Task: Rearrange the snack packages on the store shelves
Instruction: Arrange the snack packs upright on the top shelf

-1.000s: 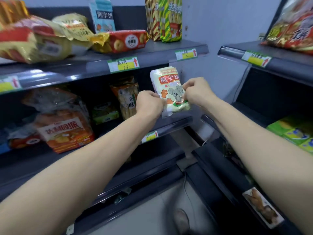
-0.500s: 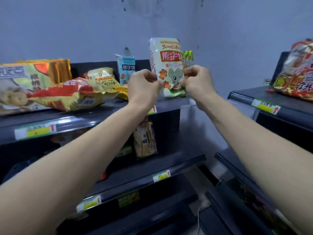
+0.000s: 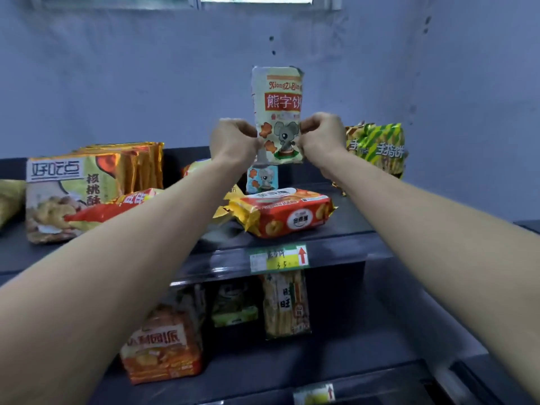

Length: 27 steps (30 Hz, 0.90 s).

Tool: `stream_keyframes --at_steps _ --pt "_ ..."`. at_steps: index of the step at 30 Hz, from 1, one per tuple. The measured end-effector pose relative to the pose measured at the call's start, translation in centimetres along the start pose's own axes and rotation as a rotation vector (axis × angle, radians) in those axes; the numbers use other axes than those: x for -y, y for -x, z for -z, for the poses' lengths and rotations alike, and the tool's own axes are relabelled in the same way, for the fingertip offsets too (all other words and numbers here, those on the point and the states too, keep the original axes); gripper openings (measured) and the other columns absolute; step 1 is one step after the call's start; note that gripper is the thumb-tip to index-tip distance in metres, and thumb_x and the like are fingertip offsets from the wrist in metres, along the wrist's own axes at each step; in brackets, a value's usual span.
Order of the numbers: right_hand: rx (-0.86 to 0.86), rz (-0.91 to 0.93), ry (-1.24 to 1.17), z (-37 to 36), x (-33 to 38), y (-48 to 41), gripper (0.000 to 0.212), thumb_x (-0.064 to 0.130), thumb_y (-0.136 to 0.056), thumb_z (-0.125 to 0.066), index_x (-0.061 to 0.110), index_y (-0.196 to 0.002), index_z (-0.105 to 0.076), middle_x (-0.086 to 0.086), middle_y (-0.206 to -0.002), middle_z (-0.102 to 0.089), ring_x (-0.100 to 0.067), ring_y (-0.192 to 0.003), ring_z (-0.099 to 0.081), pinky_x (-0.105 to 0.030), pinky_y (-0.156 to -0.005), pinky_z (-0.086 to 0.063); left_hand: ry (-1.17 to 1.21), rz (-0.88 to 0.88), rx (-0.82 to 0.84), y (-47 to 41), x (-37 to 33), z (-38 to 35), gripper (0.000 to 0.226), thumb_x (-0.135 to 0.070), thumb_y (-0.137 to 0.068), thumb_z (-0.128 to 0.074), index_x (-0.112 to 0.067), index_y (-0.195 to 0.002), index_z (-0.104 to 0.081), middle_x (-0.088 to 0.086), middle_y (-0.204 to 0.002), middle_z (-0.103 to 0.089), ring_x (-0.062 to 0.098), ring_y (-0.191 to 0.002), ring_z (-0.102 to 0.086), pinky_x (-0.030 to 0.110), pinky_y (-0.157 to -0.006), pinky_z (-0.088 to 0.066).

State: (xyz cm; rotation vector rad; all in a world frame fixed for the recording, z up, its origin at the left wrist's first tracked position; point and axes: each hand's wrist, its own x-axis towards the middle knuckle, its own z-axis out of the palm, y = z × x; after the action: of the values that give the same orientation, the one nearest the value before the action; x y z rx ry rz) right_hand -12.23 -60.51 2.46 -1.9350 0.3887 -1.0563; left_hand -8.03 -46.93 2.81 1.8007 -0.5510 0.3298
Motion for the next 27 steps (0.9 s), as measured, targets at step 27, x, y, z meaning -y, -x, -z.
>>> stream_keyframes --at_steps 27 --pt "0.56 -0.157 0.268 -5.6 -6.7 -5.4 0.02 0.01 -0.089 -0.062 0.005 -0.107 -0.064 -0.008 -0.104 -0.067 -0.019 -0.09 -0.065 -0.032 -0.078 -0.056 -0.443 0.284 0.073 -5.5 7.1 -5.0 0.018 -0.005 -0.09 -0.056 -0.003 -0.108 -0.059 0.011 -0.111 -0.063 0.021 -0.092 -0.059 0.027 -0.07 -0.05"
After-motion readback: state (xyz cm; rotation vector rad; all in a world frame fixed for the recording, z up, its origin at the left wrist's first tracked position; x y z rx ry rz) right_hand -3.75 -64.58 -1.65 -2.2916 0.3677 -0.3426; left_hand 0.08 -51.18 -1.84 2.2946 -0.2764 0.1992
